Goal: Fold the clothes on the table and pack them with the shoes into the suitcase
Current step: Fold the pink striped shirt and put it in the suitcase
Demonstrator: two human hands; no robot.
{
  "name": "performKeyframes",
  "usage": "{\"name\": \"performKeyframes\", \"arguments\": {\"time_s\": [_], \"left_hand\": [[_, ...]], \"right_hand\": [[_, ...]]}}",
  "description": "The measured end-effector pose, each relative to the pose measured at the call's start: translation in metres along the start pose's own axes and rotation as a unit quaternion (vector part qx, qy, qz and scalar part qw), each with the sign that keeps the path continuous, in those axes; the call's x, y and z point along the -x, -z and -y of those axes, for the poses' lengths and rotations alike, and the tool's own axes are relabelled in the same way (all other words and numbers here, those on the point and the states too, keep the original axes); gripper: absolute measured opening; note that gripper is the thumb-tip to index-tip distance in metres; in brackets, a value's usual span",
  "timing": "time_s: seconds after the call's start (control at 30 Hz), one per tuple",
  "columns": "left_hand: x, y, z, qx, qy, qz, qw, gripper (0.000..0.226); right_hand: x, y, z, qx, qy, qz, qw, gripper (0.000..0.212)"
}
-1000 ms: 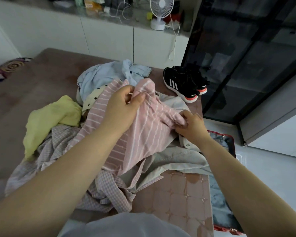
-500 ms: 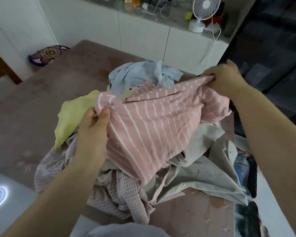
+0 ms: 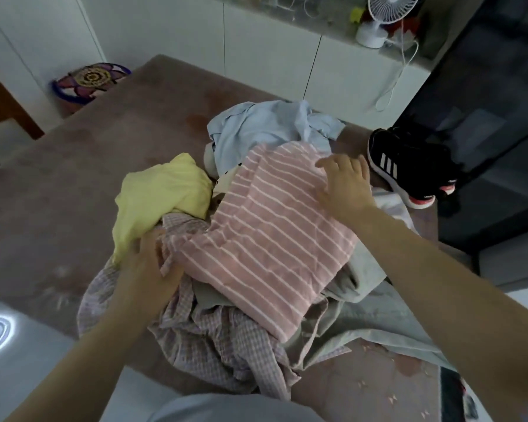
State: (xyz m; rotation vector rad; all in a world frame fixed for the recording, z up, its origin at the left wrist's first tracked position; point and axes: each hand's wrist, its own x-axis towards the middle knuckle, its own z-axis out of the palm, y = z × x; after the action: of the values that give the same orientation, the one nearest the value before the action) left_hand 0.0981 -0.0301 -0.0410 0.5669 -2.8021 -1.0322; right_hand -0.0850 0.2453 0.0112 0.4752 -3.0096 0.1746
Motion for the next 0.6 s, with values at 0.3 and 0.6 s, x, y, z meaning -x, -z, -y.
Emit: {"name": "performKeyframes", "arguments": {"time_s": [0.3, 0.6], "left_hand": [[-0.022, -0.009, 0.006, -0.248, -0.428, 0.206, 0.845, 0.059], [-0.034, -0.018, -0.004, -0.207, -0.391, 0.267, 0.856, 0.077]], "right_hand": [[0.156, -0.044, -0.005, -0.062, 0.183, 0.118, 0.974, 0.078], [0.166, -0.063, 0.035, -0.046, 0.293, 0.027, 0.955, 0.038]]}}
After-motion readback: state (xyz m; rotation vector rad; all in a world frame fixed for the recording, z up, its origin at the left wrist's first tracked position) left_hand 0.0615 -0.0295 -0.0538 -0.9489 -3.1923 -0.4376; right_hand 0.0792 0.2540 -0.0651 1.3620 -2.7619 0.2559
